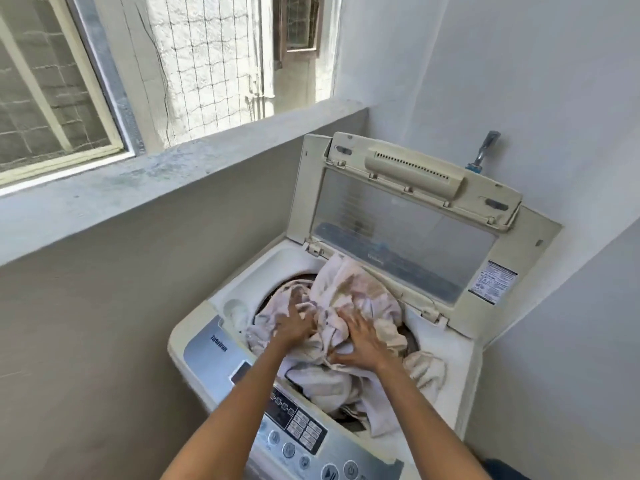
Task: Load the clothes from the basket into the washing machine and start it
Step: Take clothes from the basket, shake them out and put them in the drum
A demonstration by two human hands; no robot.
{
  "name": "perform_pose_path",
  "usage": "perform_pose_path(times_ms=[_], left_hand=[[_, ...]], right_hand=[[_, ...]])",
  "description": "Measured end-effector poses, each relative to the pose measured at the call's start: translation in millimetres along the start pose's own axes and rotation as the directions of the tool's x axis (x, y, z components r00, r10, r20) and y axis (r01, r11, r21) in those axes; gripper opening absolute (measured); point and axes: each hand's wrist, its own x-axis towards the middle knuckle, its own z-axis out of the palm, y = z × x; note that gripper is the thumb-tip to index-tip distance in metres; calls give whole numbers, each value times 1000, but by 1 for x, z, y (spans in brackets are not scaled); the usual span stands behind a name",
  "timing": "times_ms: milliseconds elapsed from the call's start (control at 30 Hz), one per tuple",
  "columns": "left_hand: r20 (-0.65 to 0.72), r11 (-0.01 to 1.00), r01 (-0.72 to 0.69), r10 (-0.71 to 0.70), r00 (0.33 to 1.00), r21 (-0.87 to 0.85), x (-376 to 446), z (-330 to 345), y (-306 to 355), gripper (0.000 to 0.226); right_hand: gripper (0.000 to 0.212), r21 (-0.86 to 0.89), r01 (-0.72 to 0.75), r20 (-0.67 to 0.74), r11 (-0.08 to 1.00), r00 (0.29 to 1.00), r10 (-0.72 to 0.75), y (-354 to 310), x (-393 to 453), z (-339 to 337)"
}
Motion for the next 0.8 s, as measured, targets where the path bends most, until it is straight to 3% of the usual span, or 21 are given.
perform_pose_path(times_ms=[33,100,200,333,433,567,633,667,733,800], left_hand=[[34,995,-26,30,999,-95,0,2,-1,73],[104,984,-2,20,994,-176,3,6,-4,85],[232,996,91,-90,969,3,7,18,-6,102],[323,980,52,-113,940,191,26,52,-22,109],[335,954,35,-139,932,297,51,71,-36,110],[403,957,68,-184,897,283,84,79,-46,116],[469,948,86,-228,853,305,101,75,-47,121],[488,937,71,-242,839,342,107,72,-47,124],[467,895,40,-269,842,444,108,67,-42,124],[457,862,18,-286,843,507,103,64,-37,122]], right_hand=[[154,12,-6,15,1000,1000,6,4,2,9],[156,18,-30,44,999,999,30,15,7,27],[153,7,-119,47,993,992,119,21,9,48],[114,-42,-290,27,956,956,291,33,27,78],[110,-62,-304,26,951,952,306,47,44,79],[111,-44,-258,135,965,956,261,59,69,65],[96,-9,-224,194,975,956,222,54,72,47],[80,26,-236,150,971,962,230,51,71,37],[42,29,-289,-151,957,945,290,41,57,19],[31,-62,-398,-558,915,774,299,33,40,13]])
